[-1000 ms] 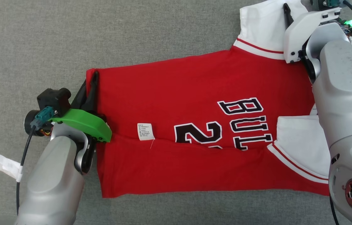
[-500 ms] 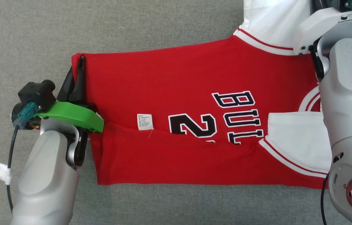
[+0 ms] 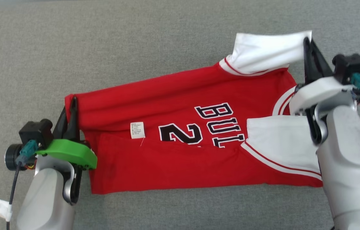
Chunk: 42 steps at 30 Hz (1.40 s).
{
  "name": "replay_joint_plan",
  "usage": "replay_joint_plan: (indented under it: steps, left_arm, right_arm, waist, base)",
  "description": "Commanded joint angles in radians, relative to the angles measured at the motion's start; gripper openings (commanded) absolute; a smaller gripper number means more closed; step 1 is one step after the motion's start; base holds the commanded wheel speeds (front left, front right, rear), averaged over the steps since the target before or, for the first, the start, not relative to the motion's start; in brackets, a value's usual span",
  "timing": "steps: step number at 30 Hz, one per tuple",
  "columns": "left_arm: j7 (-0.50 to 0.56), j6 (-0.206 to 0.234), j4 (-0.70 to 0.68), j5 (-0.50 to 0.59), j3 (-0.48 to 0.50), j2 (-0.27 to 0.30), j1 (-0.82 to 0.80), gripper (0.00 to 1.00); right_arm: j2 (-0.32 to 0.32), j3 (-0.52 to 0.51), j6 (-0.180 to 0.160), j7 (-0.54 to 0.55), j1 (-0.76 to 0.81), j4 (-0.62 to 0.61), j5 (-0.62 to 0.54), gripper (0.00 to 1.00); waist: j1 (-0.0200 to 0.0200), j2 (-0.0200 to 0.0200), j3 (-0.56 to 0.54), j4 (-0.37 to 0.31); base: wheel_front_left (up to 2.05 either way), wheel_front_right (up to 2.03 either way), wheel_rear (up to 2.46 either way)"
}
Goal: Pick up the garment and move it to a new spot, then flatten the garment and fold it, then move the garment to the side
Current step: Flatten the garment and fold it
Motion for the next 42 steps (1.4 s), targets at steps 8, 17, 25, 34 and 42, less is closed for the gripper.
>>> replay_joint_plan:
  steps: [8,17,25,34,42]
  left_arm:
    - [0.001,0.002,0.008,0.046,0.039,-0.009,0.162,0.0]
    - [0.001,0.002,0.015,0.079,0.089,-0.055,0.288,1.0]
    - [0.001,0.002,-0.089,0.129,0.165,-0.091,0.37,1.0]
    - [0.001,0.002,-0.148,0.135,0.138,-0.1,0.376,1.0]
    - [0.001,0.002,-0.136,0.106,0.105,-0.1,0.337,1.0]
  right_arm:
    - [-0.004,0.072,-0.002,-0.004,0.313,-0.102,0.164,0.0]
    - [-0.005,0.072,-0.002,-0.004,0.47,-0.087,0.238,1.0]
    - [-0.004,0.044,-0.002,-0.004,0.492,-0.117,0.213,1.0]
    - [-0.005,0.043,-0.002,-0.004,0.363,0.017,0.155,1.0]
    - [-0.004,-0.024,-0.002,-0.001,0.308,0.261,0.127,1.0]
  waist:
    - [0.0,0.0,-0.122,-0.08]
    - [0.0,0.0,-0.169,-0.083]
    - [0.0,0.0,-0.198,-0.069]
    - [0.0,0.0,-0.172,-0.008]
    - [0.0,0.0,-0.144,0.064]
  base:
    - [0.0,0.0,0.0]
    - [0.0,0.0,0.0]
    - [0.0,0.0,0.0]
    - [0.0,0.0,0.0]
    - [0.0,0.0,0.0]
